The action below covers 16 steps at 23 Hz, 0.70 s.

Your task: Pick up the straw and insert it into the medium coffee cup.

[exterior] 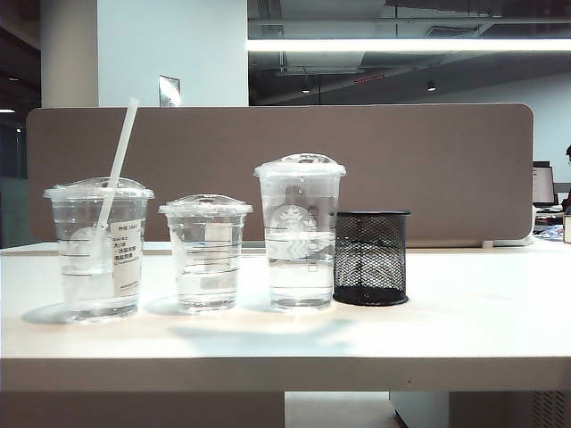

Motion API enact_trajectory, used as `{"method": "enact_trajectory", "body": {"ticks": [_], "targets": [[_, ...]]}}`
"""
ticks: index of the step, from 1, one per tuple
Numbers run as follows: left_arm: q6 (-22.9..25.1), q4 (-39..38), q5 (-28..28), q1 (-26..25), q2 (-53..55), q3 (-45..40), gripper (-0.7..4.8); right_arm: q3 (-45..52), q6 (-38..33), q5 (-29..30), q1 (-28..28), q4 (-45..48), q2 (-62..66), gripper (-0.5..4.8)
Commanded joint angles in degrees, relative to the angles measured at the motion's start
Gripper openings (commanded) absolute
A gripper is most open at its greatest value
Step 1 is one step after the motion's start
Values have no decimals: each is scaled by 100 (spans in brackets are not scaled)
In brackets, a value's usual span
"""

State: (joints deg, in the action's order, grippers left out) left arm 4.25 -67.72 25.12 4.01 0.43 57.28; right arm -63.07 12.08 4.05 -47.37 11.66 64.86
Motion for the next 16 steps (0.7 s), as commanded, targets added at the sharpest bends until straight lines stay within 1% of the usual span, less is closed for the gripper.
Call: {"method": "enact_trajectory", "body": {"ticks": [1,4,9,10,11,12,13,16], "targets": [[11,723,-197,-9,7,-63,-5,732,22,-302,-9,66,-1141,-6],[24,1294,-461,-11,7,-269,-5,1316,22,-404,-9,66,-2004,-6],[0,2352,-479,-9,7,-879,-5,2253,17,-883,-9,55,-3447,-6],[-31,2765,-476,-11,7,-1196,-5,2621,13,-1016,-13,35,-4015,-6],[-68,2970,-472,-11,7,-1353,-5,2780,13,-1069,-15,31,-4273,-6],[-256,3399,-452,-9,4,-1714,-5,3095,13,-1088,-7,-22,-4819,-6],[-389,3661,-457,-7,4,-1969,-5,3257,13,-1088,-7,-68,-5080,-6],[-601,4225,-562,-4,7,-2636,-5,3589,4,-1078,-26,-479,-5705,-6]]}}
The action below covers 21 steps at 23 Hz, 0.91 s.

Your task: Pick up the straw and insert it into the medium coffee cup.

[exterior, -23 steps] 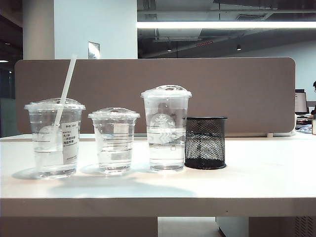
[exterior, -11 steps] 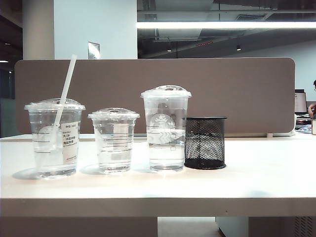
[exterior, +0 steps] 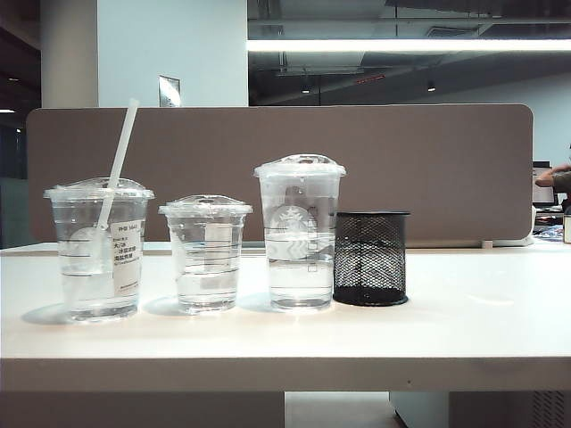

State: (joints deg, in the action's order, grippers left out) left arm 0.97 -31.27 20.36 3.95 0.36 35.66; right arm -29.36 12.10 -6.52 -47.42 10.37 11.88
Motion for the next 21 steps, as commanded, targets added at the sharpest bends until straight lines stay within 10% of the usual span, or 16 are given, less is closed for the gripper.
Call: {"method": "enact_trajectory", "body": {"ticks": [1,21], "targets": [[-348,763,-74,2,13,-686,-5,310,-9,-20,-28,-485,-575,-6],[-590,1462,-304,7,7,-3005,-4,2470,-809,822,-44,-1375,-1167,-6]]}}
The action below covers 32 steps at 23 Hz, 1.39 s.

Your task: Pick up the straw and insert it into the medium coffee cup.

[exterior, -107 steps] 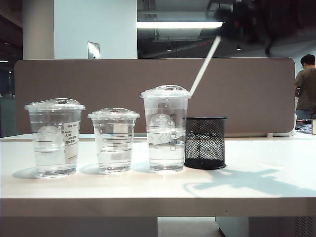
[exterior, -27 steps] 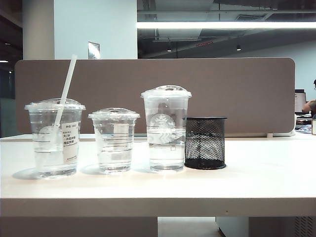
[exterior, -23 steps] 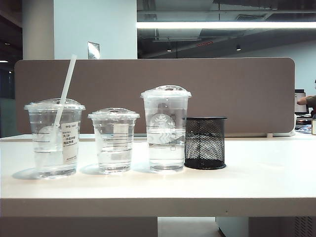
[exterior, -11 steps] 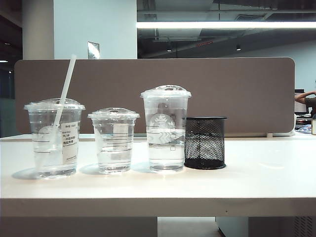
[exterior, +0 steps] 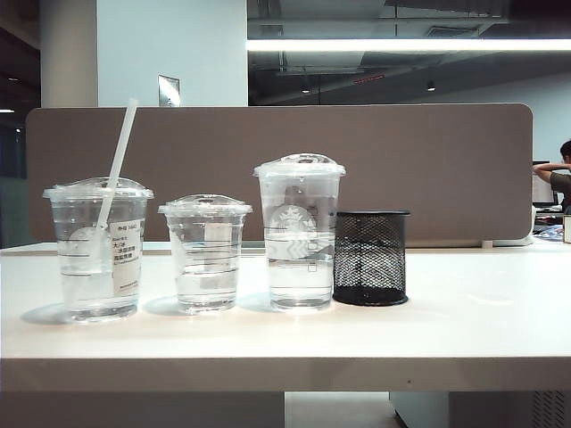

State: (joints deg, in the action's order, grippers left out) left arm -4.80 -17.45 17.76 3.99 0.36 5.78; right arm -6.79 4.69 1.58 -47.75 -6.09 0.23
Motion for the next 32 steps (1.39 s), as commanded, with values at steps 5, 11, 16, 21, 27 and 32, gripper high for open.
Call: {"method": "enact_trajectory", "body": {"ticks": [5,11,16,21,27,32], "targets": [[4,81,-168,0,7,-20,-4,673,-599,7,-13,317,2,-3],[4,79,-164,0,7,-20,-4,673,-664,4,-7,-68,-2,54],[4,79,-164,0,7,-20,-4,673,-662,2,-4,-66,-4,54],[2,79,-164,0,7,-20,-4,673,-601,-120,-4,-114,-26,54],[4,76,-162,0,7,-20,-4,675,-605,-455,1263,-173,-22,54],[4,79,-164,0,7,-20,-4,675,-623,455,3047,-184,-22,54]]}}
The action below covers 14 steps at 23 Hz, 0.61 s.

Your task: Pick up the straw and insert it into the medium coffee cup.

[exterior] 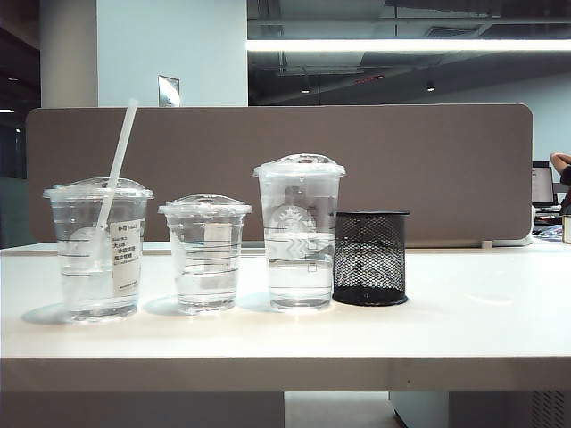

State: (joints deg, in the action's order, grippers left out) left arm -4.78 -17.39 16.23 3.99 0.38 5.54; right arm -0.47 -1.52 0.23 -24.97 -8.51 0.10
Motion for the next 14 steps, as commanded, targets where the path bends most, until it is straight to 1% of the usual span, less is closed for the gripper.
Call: {"method": "enact_trajectory", "body": {"ticks": [1,2,3,6,8,12,14], "targets": [[2,70,-13,0,4,4,-4,44,-2,754,1088,63,-9,54],[2,70,-11,0,4,4,-4,44,-2,879,1432,61,-9,54],[0,70,-13,0,4,4,-4,44,-2,1027,1921,9,-9,54],[2,70,-11,0,4,4,-4,44,0,1023,2498,-55,-9,54],[2,70,-13,0,4,4,-4,44,2,964,2612,-66,-9,54],[0,72,-13,0,4,4,-4,44,26,610,2511,-109,-9,54],[2,70,-11,0,4,4,-4,44,24,575,2461,-114,-9,54]]}}
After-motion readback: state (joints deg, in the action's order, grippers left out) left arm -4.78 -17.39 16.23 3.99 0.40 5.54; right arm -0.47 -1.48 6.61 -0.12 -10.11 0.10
